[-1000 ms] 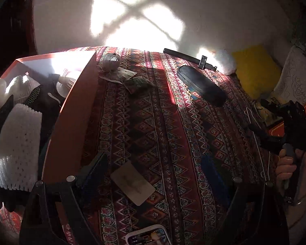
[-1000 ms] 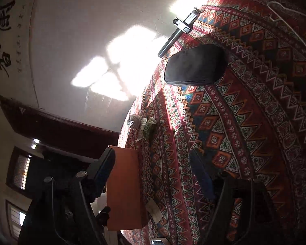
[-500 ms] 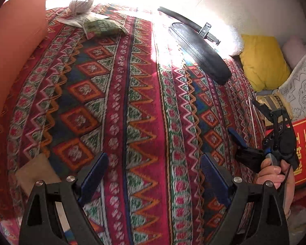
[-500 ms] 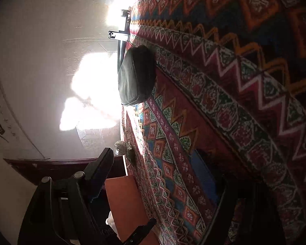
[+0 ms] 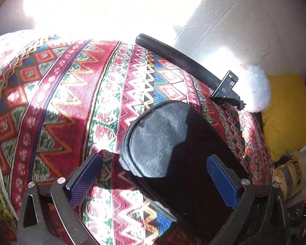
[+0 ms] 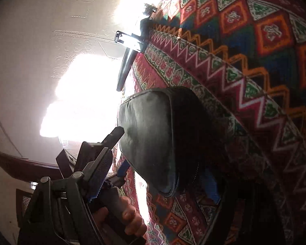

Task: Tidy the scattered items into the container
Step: 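Grasp the black oval zip case with both grippers, then carry the black case over the box and lower it onto the items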

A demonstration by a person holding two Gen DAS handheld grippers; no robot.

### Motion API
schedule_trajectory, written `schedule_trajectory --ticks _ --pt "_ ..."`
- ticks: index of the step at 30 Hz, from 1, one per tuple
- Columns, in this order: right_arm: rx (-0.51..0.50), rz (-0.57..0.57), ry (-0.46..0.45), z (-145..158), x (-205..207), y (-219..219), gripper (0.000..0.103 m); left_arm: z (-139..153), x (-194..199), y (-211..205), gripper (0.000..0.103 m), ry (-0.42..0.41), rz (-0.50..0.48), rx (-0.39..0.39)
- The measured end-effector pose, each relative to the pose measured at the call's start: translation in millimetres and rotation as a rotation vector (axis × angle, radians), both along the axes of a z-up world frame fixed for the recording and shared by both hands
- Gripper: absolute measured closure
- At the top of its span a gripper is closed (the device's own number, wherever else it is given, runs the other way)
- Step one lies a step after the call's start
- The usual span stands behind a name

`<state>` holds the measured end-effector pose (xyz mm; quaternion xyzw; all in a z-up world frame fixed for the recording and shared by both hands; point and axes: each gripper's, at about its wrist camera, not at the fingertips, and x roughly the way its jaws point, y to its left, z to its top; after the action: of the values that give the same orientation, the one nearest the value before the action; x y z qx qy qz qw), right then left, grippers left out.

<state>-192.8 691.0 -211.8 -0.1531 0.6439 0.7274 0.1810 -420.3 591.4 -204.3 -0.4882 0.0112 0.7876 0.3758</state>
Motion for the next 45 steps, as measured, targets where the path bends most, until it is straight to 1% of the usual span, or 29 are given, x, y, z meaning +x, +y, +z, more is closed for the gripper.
schedule_trajectory --ticks 1,2,3,4,5,6,7,8,9,10,11,13,15,18,21,23,26,29,32,36,41,45 --pt "0.033 0.002 -0.021 1.4 -3.9 0.5 0.033 -0.9 1.2 6.9 0.0 0.029 -0.007 -0.002" --pt "0.075 0.011 -0.047 -0.1 -7.4 1.0 0.062 -1.8 2.7 9.5 0.001 0.031 -0.014 0.011" --pt "0.096 0.022 -0.036 -6.8 -8.5 1.5 0.068 -1.8 3.5 9.1 0.001 0.023 -0.026 0.027" --pt "0.11 0.02 -0.019 -8.5 -6.3 0.6 0.07 -0.4 5.7 5.4 0.009 0.028 -0.031 0.033" --pt "0.127 0.02 -0.024 -3.8 -4.0 -1.8 0.072 1.1 7.2 -2.6 0.025 0.023 -0.023 0.044" --pt "0.154 0.019 -0.051 4.3 -0.9 -6.3 0.073 2.6 4.9 -14.8 0.033 -0.018 -0.005 0.072" --pt "0.193 0.015 -0.078 14.7 3.3 -12.9 0.073 4.6 1.7 -32.4 0.048 -0.087 0.023 0.109" --pt "0.234 0.022 -0.1 27.1 7.2 -21.3 0.075 5.8 -0.6 -50.4 0.058 -0.162 0.055 0.142" --pt "0.277 0.04 -0.119 41.7 10.8 -32.0 0.076 8.4 0.5 -67.0 0.059 -0.227 0.078 0.169" --pt "0.326 0.062 -0.136 58.5 14.6 -44.5 0.076 14.4 7.1 -81.9 0.059 -0.261 0.083 0.191" --pt "0.382 0.082 -0.145 75.9 19.9 -60.5 0.077 24.6 17.1 -95.9 0.059 -0.26 0.079 0.208" --pt "0.503 0.108 -0.163 107.0 35.2 -102.3 0.077 53.1 43.8 -122.5 0.059 -0.207 0.061 0.226" --pt "0.592 0.113 -0.155 131.2 59.0 -143.5 0.077 82.0 69.9 -153.3 0.059 -0.161 0.05 0.24" --pt "0.619 0.109 -0.102 157.6 91.6 -191.2 0.077 119.0 108.5 -203.9 0.059 -0.113 0.05 0.264" --pt "0.651 0.106 -0.061 179.7 118.0 -237.6 0.077 155.6 145.0 -253.3 0.059 -0.014 0.044 0.264" --pt "0.696 0.106 -0.053 196.9 128.2 -270.1 0.077 176.5 161.2 -285.9 0.059 0.035 0.046 0.277" --pt "0.772 0.118 -0.037 225.9 132.4 -314.1 0.077 200.8 177.8 -338.6 0.059 0.063 0.069 0.327" --pt "0.842 0.145 -0.009 252.1 123.0 -354.1 0.077 223.8 187.5 -388.9 0.059 0.103 0.116 0.371" --pt "0.902 0.184 0.03 271.4 116.5 -390.4 0.077 245.4 194.6 -440.2 0.059 0.146 0.168 0.408" --pt "0.98 0.236 0.072 290.8 102.4 -435.3 0.077 268.4 196.4 -498.5 0.059 0.206 0.229 0.431" --pt "1.062 0.286 0.108 307.3 78.8 -481.1 0.077 283.8 190.3 -554.6 0.059 0.26 0.293 0.449" --pt "1.06 0.335 0.137 311.9 52.2 -495.1 0.077 286.5 176.5 -584.9 0.059 0.297 0.34 0.435"
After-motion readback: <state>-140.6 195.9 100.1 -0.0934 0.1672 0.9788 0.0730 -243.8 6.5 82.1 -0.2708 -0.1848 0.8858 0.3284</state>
